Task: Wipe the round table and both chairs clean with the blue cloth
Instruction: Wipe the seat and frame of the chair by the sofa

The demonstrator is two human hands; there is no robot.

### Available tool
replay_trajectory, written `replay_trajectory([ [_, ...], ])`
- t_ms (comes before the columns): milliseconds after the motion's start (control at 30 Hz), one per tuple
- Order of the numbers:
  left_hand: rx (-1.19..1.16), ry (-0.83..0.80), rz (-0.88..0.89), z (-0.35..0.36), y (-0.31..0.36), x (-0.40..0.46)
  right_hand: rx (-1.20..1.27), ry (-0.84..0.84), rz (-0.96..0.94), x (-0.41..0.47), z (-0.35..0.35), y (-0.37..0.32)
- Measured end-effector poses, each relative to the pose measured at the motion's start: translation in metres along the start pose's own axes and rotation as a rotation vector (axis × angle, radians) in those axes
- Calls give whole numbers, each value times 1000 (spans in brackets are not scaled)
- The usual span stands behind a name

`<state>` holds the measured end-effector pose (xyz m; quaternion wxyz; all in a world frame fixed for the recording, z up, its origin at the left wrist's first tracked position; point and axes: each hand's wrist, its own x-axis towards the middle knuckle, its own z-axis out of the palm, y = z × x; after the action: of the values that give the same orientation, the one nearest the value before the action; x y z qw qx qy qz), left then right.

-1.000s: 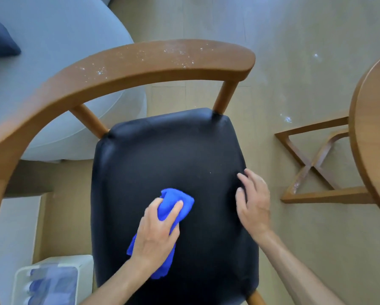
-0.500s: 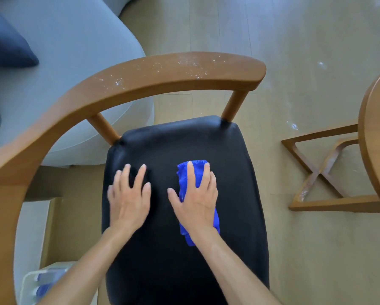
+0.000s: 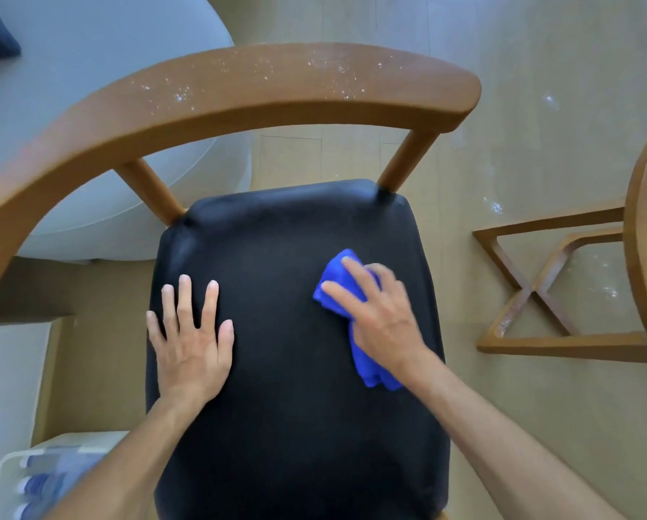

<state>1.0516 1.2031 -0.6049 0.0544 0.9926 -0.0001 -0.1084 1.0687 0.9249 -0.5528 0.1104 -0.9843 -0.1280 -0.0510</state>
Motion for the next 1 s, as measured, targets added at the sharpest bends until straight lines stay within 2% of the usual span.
replay_trajectory([
  [100,-5,6,1,1,2,-2,8,3,142,1,-4,8],
  [200,-3,8,2,0,2,1,51,8,494,-6,2,-7],
  [267,7,9,6,2,-1,0,58,24,584,-16,9,-32],
  [367,11,16,2,6,-6,-5,89,-16,371,-59,17,-79],
  [433,6,32,0,7,-8,-6,135,-152,77,-102,14,-100],
  [500,3,43,11,8,-8,-7,133,-280,-201,-130,6,-93],
  [567,6,57,17,9,-7,-6,122,-285,-291,-119,0,-63],
  [633,9,69,16,10,-7,-4,103,-175,-169,-83,-7,-26],
  [733,16,85,26,12,-5,-4,62,-48,193,-20,-12,17],
  [900,28,99,33,11,3,-5,131,57,963,90,6,25],
  [933,34,102,32,11,5,-4,128,61,1050,107,13,17],
  [1000,31,87,28,10,6,-6,64,32,1000,130,29,-22],
])
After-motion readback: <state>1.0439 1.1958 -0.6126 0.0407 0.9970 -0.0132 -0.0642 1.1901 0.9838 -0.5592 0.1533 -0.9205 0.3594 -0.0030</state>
